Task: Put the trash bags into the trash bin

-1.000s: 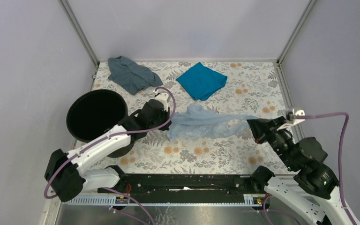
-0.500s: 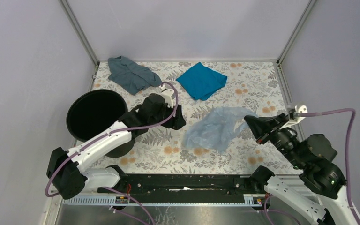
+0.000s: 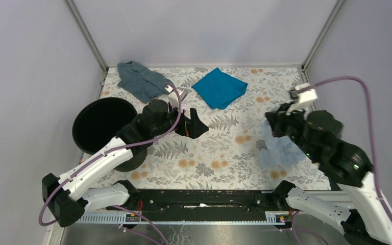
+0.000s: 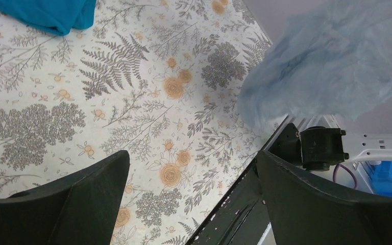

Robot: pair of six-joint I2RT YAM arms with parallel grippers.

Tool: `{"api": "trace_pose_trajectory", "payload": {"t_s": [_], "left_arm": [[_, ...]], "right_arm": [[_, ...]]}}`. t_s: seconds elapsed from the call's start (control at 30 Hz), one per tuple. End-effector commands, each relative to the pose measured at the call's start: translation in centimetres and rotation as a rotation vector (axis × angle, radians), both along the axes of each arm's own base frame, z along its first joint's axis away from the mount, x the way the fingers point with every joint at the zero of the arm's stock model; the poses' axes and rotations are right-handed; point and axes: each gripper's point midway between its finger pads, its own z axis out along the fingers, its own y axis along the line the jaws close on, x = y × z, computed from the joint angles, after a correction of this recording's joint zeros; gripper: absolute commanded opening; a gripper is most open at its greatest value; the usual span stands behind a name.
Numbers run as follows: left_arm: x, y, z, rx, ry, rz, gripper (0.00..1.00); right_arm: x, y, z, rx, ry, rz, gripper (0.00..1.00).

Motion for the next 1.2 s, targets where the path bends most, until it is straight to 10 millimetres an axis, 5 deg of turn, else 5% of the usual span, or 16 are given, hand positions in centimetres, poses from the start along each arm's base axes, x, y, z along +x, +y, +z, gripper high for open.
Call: {"api": "trace_pose_trajectory", "payload": {"t_s": [0.0, 0.1, 0.2, 0.33, 0.43, 0.63, 0.77, 1.0, 1.17], "left_arm": [[0.3, 0.8, 0.2, -0.029, -0.005, 0.066, 0.99], [0.8, 2.7, 0.0, -0.016, -0.007, 0.175, 0.99], [0.6, 4.4, 0.1, -0.021, -0.018, 0.240, 0.99], [0.5, 5.5, -1.0, 0.002, -0.004, 0.284, 0.99], [1.0, 5.7, -1.9, 0.027, 0.007, 0.309, 0.99], [2.0, 4.4, -2.8, 0.022, 0.016, 0.299, 0.99], [2.0, 1.5, -3.3, -0.010, 0.055, 0.189, 0.99], [1.0, -5.9, -3.9, -0.112, 0.112, 0.001, 0.99], [0.0, -11.2, -4.5, -0.084, 0.111, -0.084, 0.99]], "right_arm": [[1.5, 8.4, -5.8, 0.055, 0.192, 0.227, 0.07], [2.2, 16.0, -9.7, 0.227, 0.328, 0.425, 0.11], [3.2, 20.6, -14.1, 0.330, 0.472, 0.495, 0.13], [3.3, 23.5, -17.8, 0.351, 0.617, 0.554, 0.41], [3.7, 22.8, -19.0, 0.262, 0.645, 0.518, 0.62], [4.2, 18.5, -15.5, 0.129, 0.501, 0.408, 0.85], [7.0, 10.9, -13.4, 0.032, 0.363, 0.083, 0.95], [12.3, -2.5, -16.8, 0.102, 0.360, -0.427, 0.96], [14.7, -9.3, -19.5, 0.224, 0.402, -0.653, 0.96]]}}
